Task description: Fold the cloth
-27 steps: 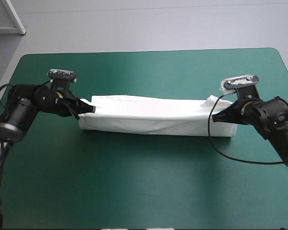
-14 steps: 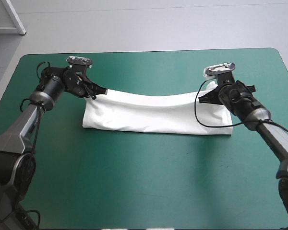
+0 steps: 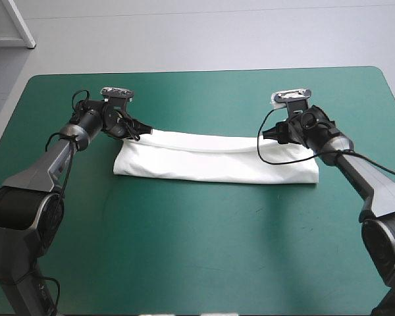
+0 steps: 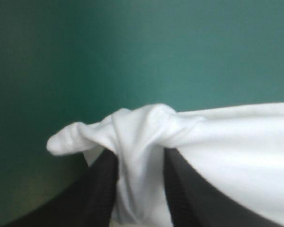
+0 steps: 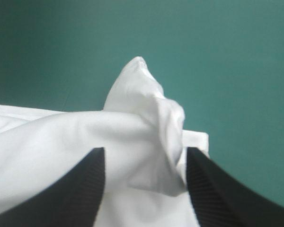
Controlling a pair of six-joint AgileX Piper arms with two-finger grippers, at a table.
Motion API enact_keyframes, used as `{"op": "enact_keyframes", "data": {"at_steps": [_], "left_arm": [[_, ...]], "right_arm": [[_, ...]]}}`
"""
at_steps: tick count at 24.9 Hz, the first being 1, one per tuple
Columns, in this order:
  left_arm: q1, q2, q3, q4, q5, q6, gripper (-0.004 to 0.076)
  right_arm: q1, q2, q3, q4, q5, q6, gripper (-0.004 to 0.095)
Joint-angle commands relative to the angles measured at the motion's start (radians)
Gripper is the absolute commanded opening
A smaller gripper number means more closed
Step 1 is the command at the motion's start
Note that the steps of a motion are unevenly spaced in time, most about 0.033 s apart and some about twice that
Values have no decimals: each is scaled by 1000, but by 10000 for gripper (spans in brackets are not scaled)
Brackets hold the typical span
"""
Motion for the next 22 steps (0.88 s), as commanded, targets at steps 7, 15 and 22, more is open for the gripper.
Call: {"op": "enact_keyframes", "data": {"at_steps": [7,15,22], "left_arm": [[-5,-179,-124,-22,186,-12,522],[-177,-187,-91,-189,146,16,187],[-320,-69,-81,-205,65,16,-10]], "right_arm": [[-7,-155,-159,-117,244,-21,738],[-28,-289,34,-80,276,-25,738],[-230,-283,141,385,207,-307,738]]}}
